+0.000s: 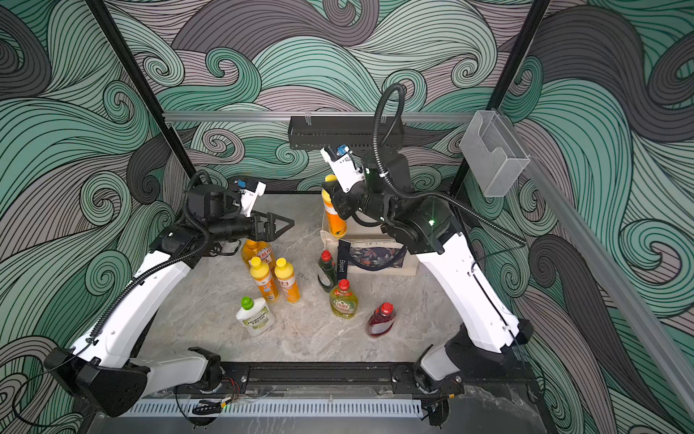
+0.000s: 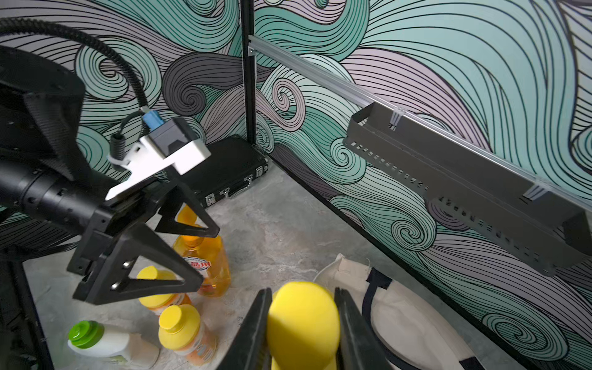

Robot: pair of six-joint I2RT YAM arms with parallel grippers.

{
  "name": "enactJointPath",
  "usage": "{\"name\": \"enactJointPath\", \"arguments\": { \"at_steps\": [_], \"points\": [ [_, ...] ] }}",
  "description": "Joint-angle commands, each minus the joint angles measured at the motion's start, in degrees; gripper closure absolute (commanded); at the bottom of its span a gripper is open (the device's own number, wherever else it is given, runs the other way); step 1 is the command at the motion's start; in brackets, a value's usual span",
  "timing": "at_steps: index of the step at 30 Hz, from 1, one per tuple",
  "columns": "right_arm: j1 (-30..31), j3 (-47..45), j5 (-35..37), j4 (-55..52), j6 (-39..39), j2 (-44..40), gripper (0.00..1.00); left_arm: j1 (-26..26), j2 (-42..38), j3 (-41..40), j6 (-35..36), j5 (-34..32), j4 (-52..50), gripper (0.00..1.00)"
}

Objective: Pack dish soap into the shopping bag
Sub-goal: Place the bottle of dish soap in the shopping bag.

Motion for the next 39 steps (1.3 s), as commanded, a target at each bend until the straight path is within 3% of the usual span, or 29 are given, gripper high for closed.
{"name": "enactJointPath", "arguments": {
  "at_steps": [1, 13, 18, 27, 39],
  "points": [
    [-1.7, 4.6, -0.8, 5.1, 0.1, 0.1, 1.0, -2.1, 1.9, 3.2, 0.3, -0.4, -0.8, 0.02],
    [-14.2, 2.6, -1.3, 5.4, 0.0, 1.9, 1.0, -5.7, 6.2, 4.3, 0.1, -2.4, 2.2, 0.01],
    [-18.8, -3.1, -2.5, 8.7, 2.2, 1.6, 1.0, -6.0, 8.2, 6.7, 1.3, -2.9, -0.4, 0.01],
    [-23.1, -10.8, -0.9, 11.7, 2.4, 1.0, 1.0, -6.0, 6.6, -0.4, 0.0, -1.8, 4.6, 0.01],
    [-27.1, -26.7, 0.6, 19.6, 4.3, -3.8, 1.0, -6.0, 8.0, -0.5, 0.0, -1.1, 4.4, 0.01]
  ]
}}
